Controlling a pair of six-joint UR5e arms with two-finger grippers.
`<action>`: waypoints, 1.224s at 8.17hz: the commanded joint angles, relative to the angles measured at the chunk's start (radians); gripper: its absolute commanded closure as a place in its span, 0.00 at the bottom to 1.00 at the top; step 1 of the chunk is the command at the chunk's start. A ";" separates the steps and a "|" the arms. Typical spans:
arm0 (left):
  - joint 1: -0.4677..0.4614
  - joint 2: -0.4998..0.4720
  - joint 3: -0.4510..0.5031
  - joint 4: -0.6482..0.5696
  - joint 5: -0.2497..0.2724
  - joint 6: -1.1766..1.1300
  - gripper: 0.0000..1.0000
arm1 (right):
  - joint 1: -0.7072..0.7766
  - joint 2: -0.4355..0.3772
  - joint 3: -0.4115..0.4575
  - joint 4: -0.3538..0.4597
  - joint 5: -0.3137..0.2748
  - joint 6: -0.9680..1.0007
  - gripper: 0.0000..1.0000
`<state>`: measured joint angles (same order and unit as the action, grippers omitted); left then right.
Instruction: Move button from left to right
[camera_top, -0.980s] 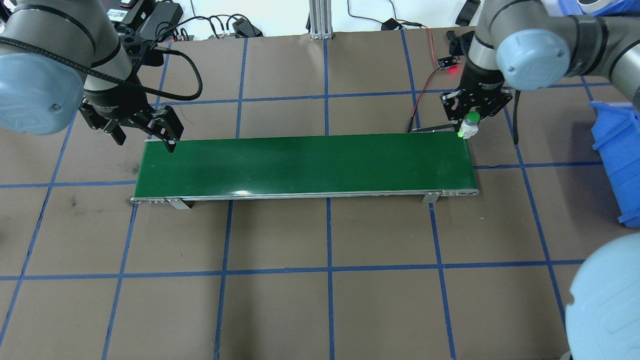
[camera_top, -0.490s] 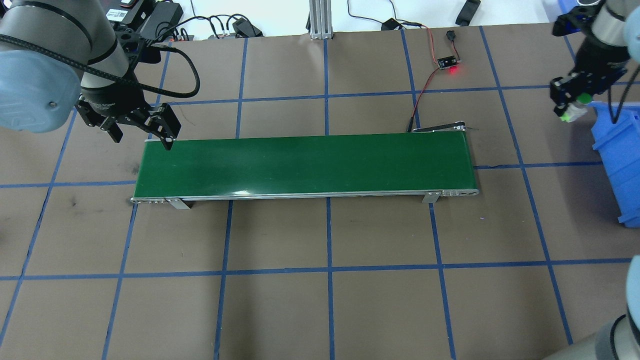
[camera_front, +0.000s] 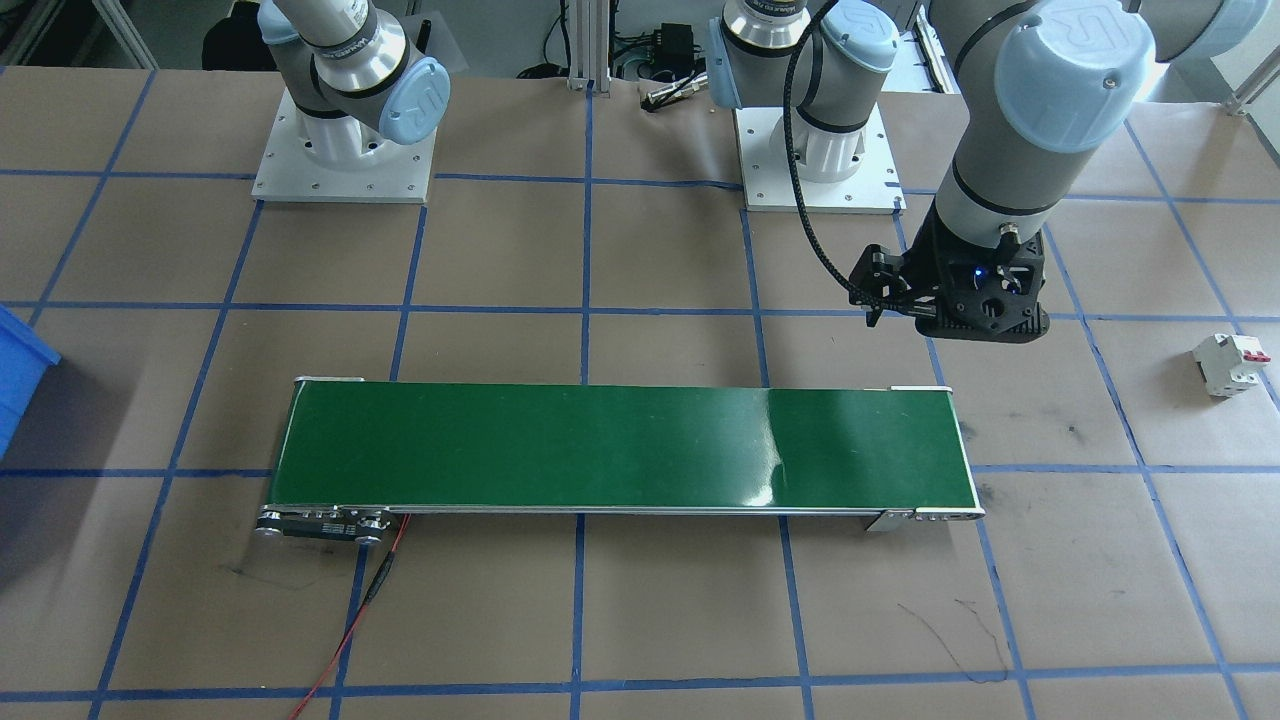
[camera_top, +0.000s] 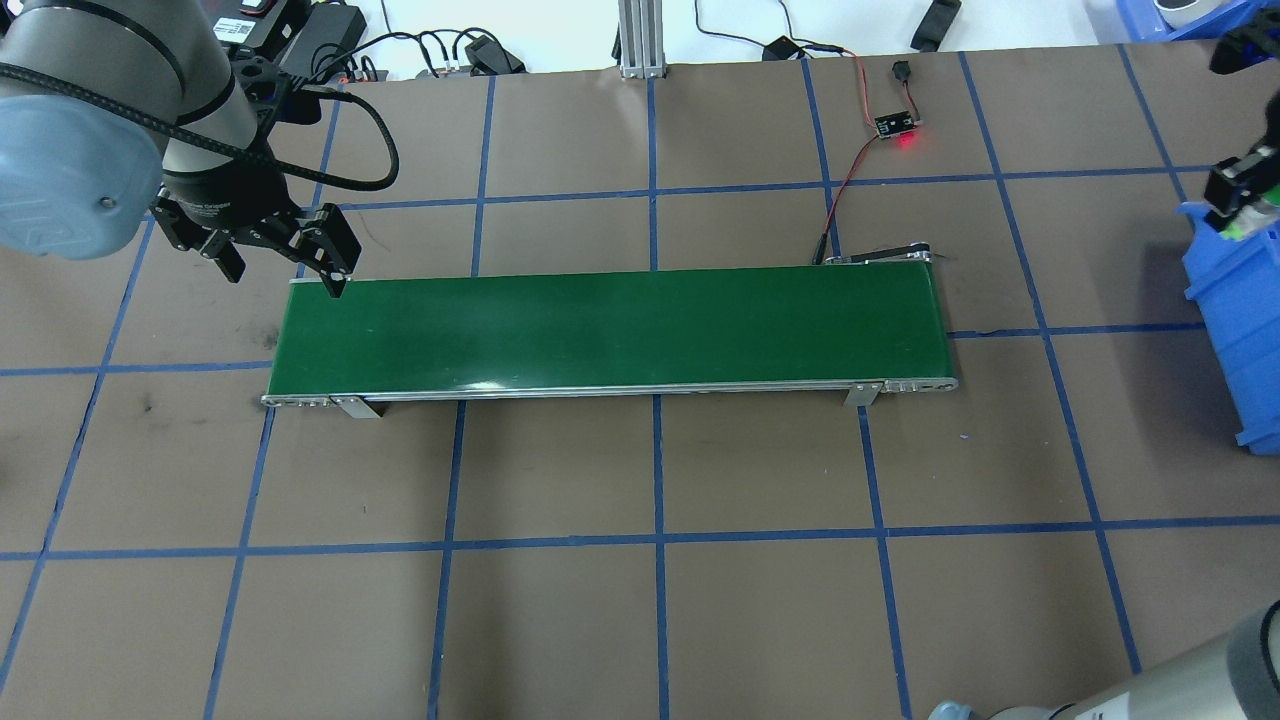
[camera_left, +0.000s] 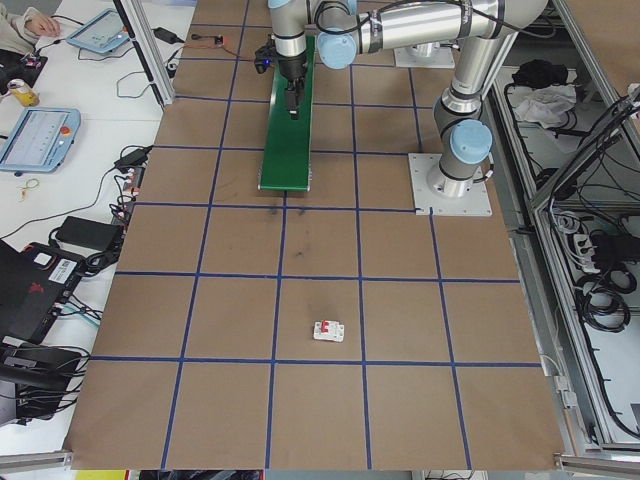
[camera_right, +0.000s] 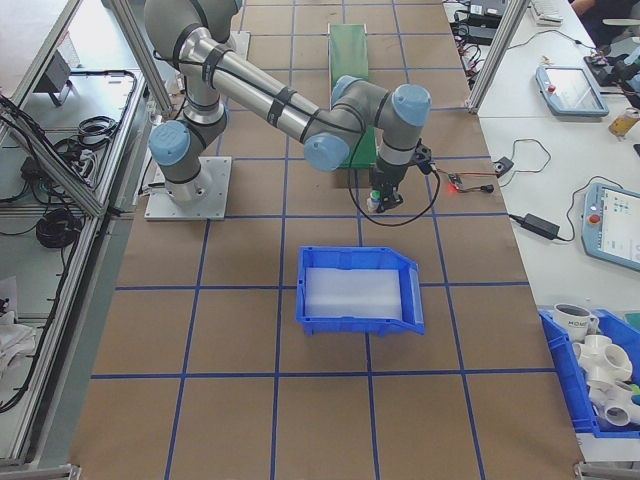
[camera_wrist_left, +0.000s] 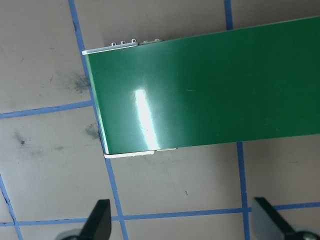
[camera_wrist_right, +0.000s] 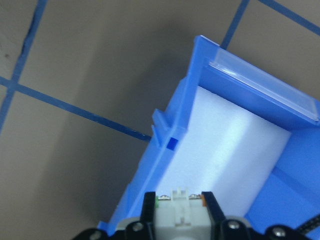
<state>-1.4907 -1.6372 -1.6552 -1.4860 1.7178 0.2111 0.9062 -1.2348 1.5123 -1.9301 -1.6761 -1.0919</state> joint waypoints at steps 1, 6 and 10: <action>0.000 -0.003 0.000 0.001 -0.003 -0.001 0.00 | -0.111 0.095 0.008 -0.115 0.006 -0.205 1.00; 0.000 0.002 0.000 0.001 0.003 0.001 0.00 | -0.133 0.196 0.121 -0.282 0.027 -0.289 0.71; 0.000 0.002 0.000 0.001 0.002 0.001 0.00 | -0.158 0.167 0.120 -0.270 0.055 -0.348 0.00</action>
<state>-1.4910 -1.6354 -1.6552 -1.4850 1.7211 0.2117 0.7527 -1.0451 1.6329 -2.2071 -1.6196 -1.4223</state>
